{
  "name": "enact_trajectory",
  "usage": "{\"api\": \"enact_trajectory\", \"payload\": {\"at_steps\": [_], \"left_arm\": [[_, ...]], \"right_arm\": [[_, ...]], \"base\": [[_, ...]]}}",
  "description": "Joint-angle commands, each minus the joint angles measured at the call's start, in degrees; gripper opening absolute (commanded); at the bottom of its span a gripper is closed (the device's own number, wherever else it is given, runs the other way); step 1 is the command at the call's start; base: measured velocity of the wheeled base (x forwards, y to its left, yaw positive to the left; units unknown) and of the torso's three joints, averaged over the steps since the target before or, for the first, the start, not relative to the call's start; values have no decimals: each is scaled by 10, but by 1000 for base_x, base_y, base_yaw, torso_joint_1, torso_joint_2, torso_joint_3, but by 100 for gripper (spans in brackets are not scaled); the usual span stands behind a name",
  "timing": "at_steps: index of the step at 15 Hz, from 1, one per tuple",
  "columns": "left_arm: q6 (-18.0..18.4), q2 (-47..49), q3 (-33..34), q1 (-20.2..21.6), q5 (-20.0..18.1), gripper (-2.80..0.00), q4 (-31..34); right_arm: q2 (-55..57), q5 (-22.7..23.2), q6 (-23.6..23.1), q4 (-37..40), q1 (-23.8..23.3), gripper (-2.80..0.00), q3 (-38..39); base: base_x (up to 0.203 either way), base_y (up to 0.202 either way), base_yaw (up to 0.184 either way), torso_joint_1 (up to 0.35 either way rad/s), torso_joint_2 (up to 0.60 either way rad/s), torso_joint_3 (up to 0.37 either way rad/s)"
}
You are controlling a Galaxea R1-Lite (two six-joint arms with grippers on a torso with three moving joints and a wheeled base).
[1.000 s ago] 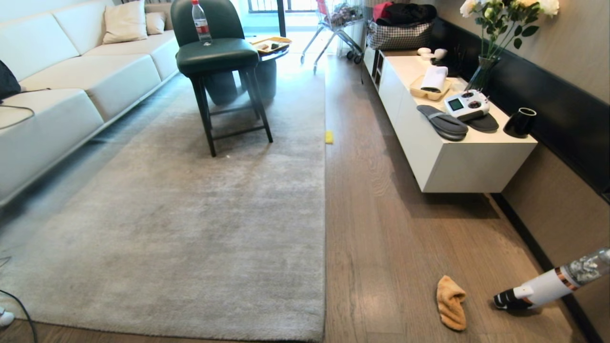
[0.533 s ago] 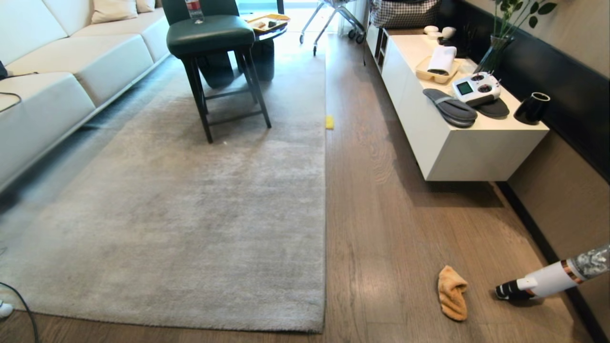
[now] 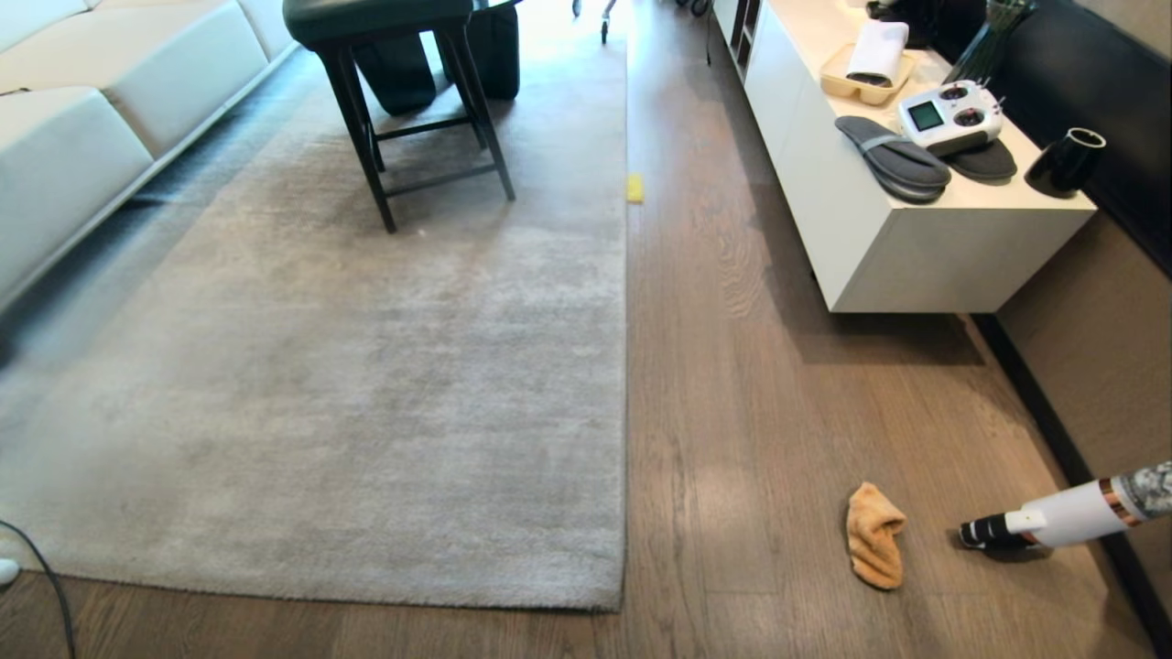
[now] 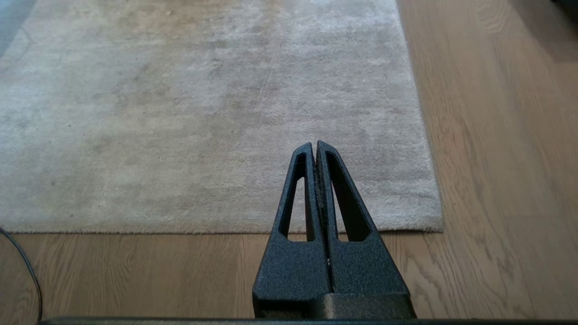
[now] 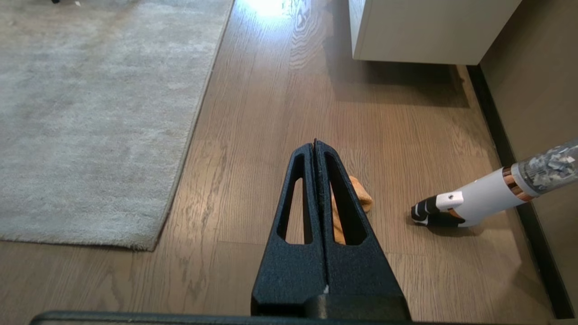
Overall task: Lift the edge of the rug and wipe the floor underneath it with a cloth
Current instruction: Lift up the carpet
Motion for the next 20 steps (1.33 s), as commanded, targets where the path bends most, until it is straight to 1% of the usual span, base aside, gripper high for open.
{"api": "enact_trajectory", "payload": {"at_steps": [1,20], "left_arm": [[0,0,0,0,0,-280,0],[-1,0,0,0,-3,-280,0]], "right_arm": [[0,0,0,0,0,-280,0],[0,0,0,0,0,-280,0]], "base": [[0,0,0,7,8,-197],[0,0,0,3,3,-198]]}}
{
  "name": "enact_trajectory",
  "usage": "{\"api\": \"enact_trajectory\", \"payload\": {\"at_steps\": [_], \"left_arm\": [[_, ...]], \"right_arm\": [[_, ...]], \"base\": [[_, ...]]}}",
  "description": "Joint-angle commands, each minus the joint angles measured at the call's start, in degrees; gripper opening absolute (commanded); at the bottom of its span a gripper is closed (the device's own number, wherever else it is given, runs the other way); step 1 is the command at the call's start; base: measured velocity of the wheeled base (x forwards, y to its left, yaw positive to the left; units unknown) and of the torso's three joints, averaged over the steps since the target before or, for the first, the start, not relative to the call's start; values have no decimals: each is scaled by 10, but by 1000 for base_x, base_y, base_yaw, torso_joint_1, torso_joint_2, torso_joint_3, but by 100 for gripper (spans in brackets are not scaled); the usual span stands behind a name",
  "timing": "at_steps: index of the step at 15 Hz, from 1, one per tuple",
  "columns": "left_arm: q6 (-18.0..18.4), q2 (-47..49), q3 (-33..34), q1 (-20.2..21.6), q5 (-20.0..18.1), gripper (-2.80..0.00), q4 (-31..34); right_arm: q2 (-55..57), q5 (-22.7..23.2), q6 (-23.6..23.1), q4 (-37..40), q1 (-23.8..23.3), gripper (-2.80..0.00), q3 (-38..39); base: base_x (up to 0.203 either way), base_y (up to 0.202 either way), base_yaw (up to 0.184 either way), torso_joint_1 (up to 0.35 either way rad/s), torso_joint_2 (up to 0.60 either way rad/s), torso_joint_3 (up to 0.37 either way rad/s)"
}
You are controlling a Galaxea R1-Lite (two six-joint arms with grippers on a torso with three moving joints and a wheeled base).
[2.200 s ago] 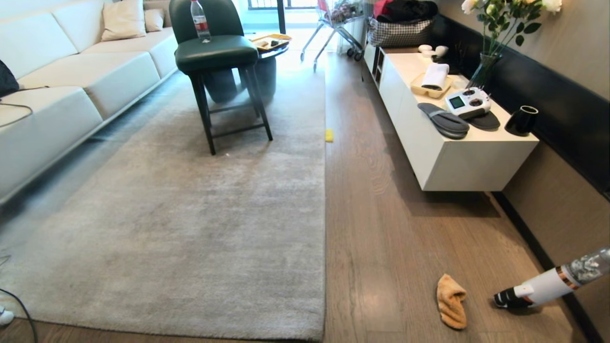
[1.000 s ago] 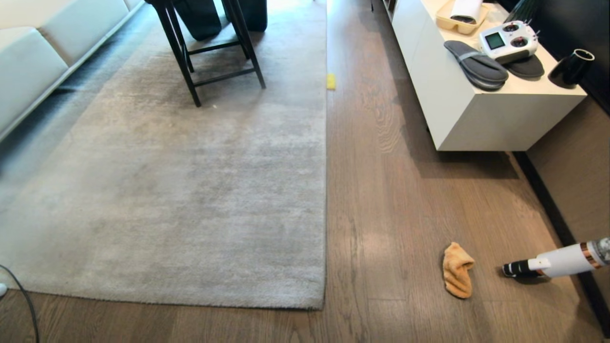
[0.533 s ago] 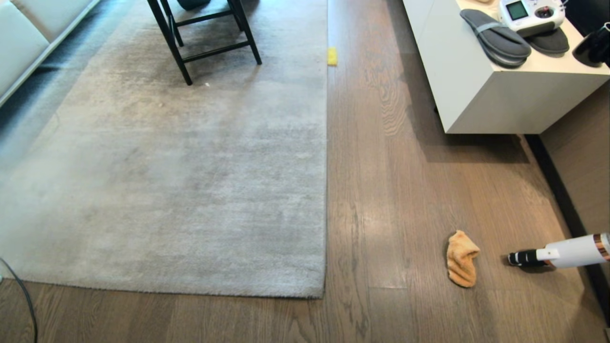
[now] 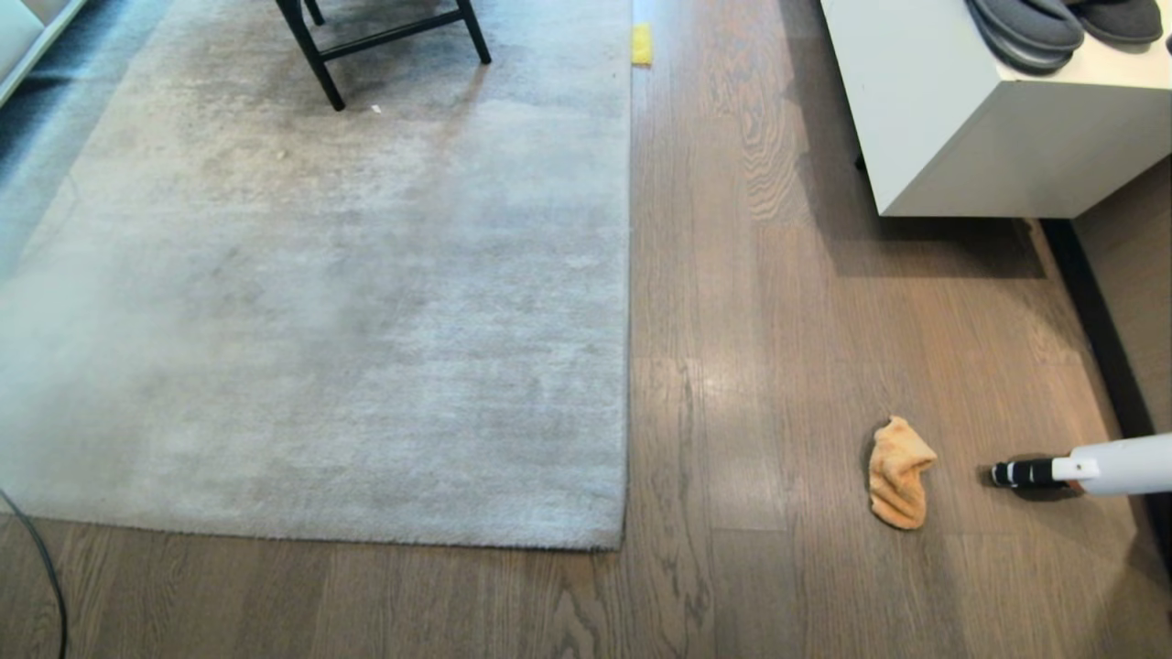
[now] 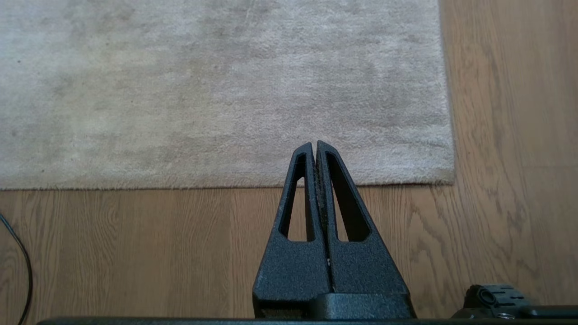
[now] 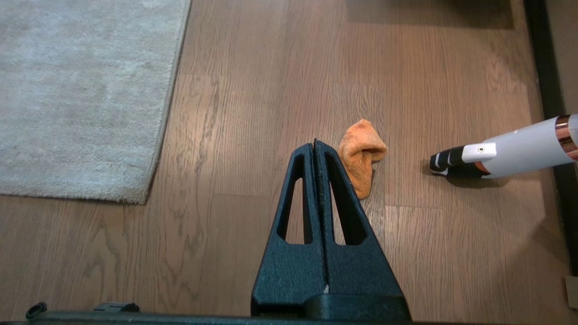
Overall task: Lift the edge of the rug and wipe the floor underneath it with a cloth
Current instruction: Lift up the carpet
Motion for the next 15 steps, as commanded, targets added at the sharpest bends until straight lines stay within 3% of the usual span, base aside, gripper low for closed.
{"api": "enact_trajectory", "payload": {"at_steps": [1,15], "left_arm": [[0,0,0,0,1,-280,0],[-2,0,0,0,5,-280,0]], "right_arm": [[0,0,0,0,0,-280,0],[0,0,0,-1,0,-280,0]], "base": [[0,0,0,6,2,-190],[0,0,0,1,0,-199]]}}
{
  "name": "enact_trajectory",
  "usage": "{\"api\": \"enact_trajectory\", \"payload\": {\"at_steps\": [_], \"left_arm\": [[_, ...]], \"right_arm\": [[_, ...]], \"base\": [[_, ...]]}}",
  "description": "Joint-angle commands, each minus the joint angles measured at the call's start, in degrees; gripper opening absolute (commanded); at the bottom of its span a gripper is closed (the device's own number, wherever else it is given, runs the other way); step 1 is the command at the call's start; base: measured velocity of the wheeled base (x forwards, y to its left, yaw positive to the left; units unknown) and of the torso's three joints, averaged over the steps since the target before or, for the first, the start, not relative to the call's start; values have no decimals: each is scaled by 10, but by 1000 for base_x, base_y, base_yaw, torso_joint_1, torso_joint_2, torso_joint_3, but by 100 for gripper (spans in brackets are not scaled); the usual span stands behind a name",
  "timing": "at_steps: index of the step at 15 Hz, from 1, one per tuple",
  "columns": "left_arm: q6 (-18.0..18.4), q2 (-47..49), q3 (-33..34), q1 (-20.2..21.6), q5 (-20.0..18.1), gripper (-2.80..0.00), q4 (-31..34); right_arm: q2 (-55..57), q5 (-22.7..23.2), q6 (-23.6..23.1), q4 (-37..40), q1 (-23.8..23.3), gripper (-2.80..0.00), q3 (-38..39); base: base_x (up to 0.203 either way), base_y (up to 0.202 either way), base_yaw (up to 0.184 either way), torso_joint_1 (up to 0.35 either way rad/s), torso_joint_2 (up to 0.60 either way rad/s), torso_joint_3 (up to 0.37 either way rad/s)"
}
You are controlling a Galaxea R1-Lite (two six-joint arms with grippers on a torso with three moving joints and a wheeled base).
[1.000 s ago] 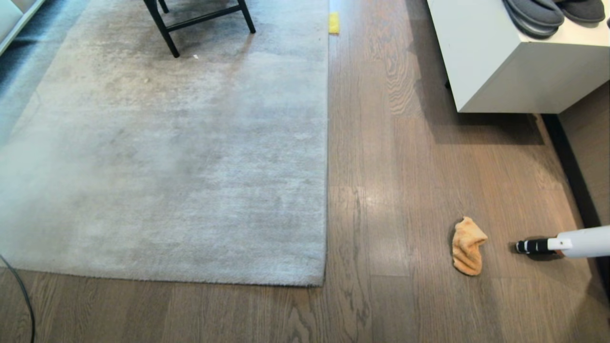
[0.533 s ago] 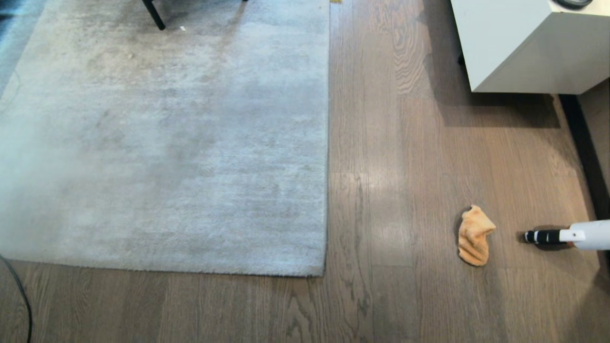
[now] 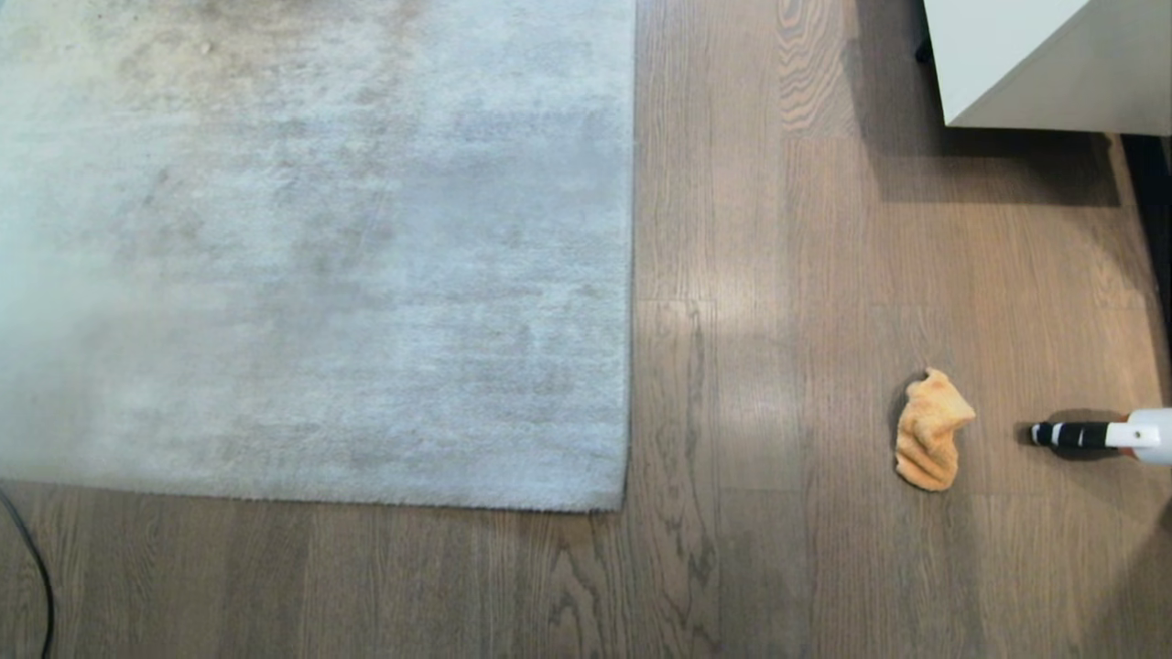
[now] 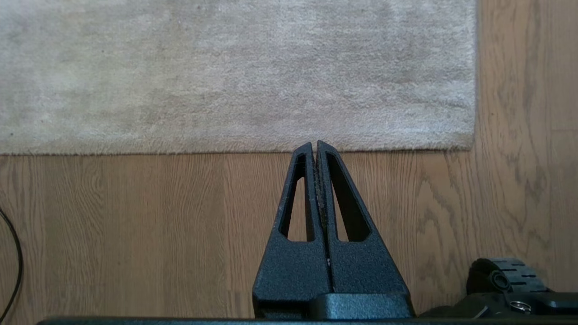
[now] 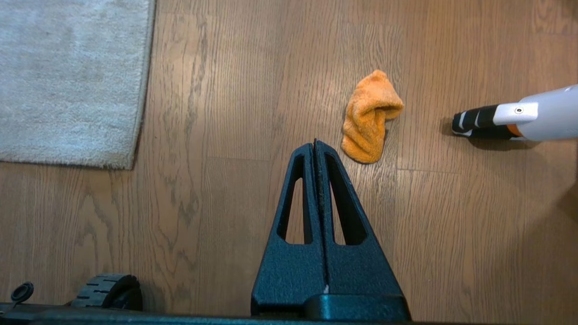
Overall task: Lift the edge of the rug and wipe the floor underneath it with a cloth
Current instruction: Lift up the carpet
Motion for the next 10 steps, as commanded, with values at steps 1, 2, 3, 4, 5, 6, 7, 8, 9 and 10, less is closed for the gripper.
{"api": "enact_trajectory", "payload": {"at_steps": [1,2,3,4,5,6,7,8,9,10], "left_arm": [[0,0,0,0,0,-280,0],[0,0,0,0,0,-280,0],[0,0,1,0,0,-280,0],[0,0,0,0,0,-280,0],[0,0,0,0,0,-280,1],[0,0,0,0,0,-280,0],[0,0,0,0,0,-280,0],[0,0,0,0,0,-280,0],[0,0,0,0,1,-280,0],[0,0,0,0,1,-280,0]], "right_arm": [[0,0,0,0,0,-280,0],[1,0,0,0,0,-280,0],[0,0,0,0,0,-280,0],[0,0,0,0,0,-280,0],[0,0,0,-1,0,-280,0],[0,0,0,-1,0,-280,0],[0,0,0,0,0,-280,0],[0,0,0,0,0,-280,0],[1,0,0,0,0,-280,0],[0,0,0,0,0,-280,0]], "base": [[0,0,0,3,7,-188],[0,0,0,5,4,-196],[0,0,0,-2,2,-197],[0,0,0,-1,6,-198],[0,0,0,4,6,-195],[0,0,0,-2,2,-193],[0,0,0,2,4,-200],[0,0,0,3,-2,-198],[0,0,0,-2,-2,-202],[0,0,0,3,0,-191]]}}
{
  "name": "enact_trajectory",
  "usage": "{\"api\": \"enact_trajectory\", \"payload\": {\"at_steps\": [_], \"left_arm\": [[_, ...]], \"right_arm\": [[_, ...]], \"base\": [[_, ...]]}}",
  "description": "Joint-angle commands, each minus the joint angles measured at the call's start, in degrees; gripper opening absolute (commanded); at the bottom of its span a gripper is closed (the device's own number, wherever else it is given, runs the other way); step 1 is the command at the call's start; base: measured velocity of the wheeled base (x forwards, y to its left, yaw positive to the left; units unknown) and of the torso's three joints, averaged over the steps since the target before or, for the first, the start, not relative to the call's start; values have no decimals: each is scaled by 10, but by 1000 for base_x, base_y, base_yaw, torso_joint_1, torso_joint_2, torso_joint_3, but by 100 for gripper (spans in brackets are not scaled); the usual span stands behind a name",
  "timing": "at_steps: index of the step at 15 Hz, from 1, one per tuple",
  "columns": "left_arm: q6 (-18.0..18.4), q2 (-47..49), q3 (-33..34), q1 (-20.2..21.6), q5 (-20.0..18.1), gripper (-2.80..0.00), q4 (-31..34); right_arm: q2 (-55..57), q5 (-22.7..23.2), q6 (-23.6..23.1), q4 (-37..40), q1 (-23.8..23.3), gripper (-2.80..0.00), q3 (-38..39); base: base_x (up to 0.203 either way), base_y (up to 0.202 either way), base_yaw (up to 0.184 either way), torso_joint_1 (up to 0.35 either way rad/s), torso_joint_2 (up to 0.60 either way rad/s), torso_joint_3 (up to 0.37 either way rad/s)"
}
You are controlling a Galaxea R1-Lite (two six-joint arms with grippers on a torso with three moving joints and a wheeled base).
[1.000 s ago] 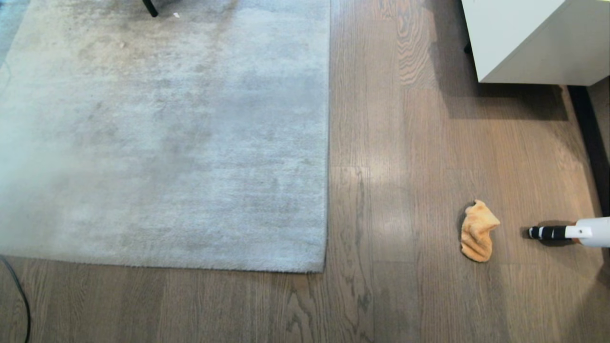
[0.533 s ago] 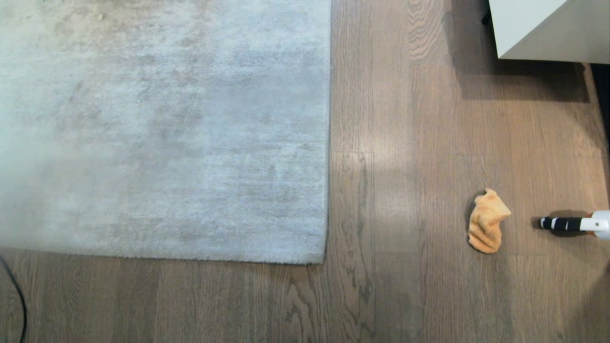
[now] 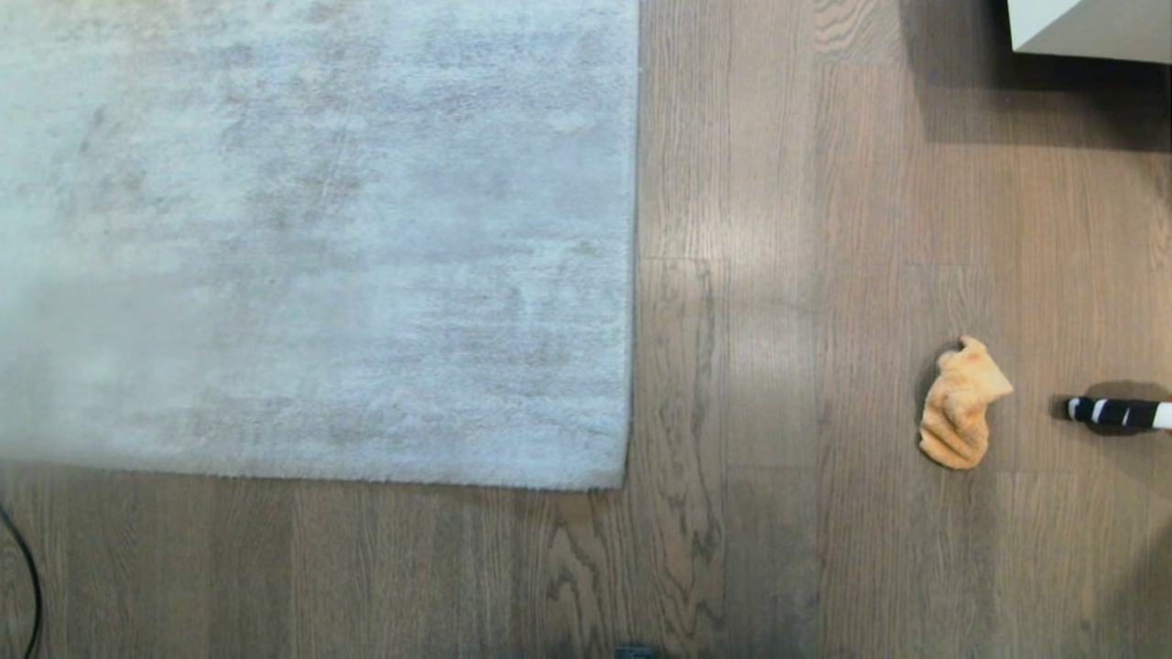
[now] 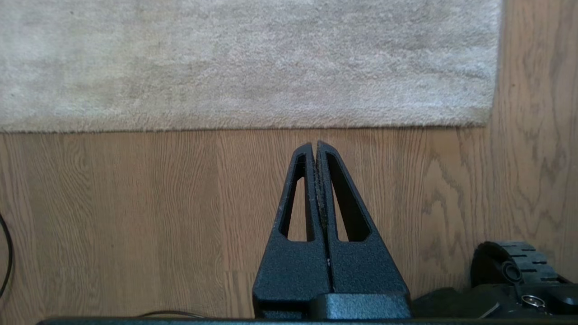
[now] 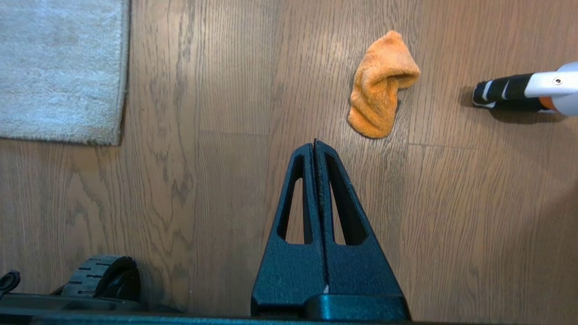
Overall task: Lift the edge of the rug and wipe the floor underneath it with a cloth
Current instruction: Lift up the carpet
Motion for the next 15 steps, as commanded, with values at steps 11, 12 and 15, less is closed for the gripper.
{"api": "enact_trajectory", "payload": {"at_steps": [11,12,15], "left_arm": [[-1,0,0,0,0,-280,0],[-1,0,0,0,0,-280,0],[-2,0,0,0,0,-280,0]], "right_arm": [[0,0,0,0,0,-280,0],[0,0,0,-1,0,-280,0],[0,0,0,-1,0,-280,0]], "base": [[0,0,0,2,4,-195],[0,0,0,1,3,-202],[0,0,0,0,6,-199]]}}
